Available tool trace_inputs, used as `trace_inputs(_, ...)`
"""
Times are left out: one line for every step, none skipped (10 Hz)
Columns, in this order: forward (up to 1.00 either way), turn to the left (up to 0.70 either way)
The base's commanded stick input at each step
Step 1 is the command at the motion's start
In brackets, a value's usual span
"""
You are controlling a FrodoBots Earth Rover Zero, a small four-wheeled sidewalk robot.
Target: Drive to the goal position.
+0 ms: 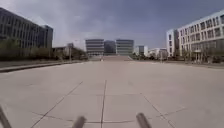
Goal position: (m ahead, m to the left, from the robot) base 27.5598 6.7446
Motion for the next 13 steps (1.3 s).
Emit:
trace_inputs(1.00, 0.00)
trace_inputs(1.00, 0.00)
trace_inputs(1.00, 0.00)
trace_inputs(1.00, 0.00)
trace_inputs(1.00, 0.00)
trace_inputs(1.00, 0.00)
trace_inputs(1.00, 0.00)
trace_inputs(1.00, 0.00)
trace_inputs(1.00, 0.00)
trace_inputs(1.00, 0.03)
trace_inputs(1.00, 0.40)
trace_inputs(1.00, 0.39)
trace_inputs(1.00, 0.08)
